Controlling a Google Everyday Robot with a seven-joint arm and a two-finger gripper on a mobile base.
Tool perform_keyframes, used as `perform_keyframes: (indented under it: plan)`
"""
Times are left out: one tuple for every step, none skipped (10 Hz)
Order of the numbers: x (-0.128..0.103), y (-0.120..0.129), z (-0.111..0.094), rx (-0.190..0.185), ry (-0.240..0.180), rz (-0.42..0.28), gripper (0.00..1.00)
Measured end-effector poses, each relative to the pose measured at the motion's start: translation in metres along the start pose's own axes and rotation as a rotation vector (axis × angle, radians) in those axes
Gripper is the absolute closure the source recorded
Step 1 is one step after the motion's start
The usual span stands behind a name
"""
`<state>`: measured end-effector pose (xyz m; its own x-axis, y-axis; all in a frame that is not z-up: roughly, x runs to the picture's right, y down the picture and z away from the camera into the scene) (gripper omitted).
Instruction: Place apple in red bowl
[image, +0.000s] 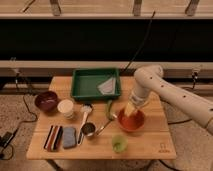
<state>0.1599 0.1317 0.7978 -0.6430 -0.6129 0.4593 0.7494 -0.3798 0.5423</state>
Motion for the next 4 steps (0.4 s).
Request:
perform_keyframes:
  plan:
    - [-0.0011,0.0007,-0.0003,0.0,0.001,0.002,0.32]
    - [-0.0006,0.0005,-0.0005,0.0,0.002,0.001,0.32]
    - [0.001,-0.0005,-0.0001,0.001,0.002,-0.001,0.32]
    - [0.0009,-0.0003,-0.0003,0.0,0.003,-0.001,0.32]
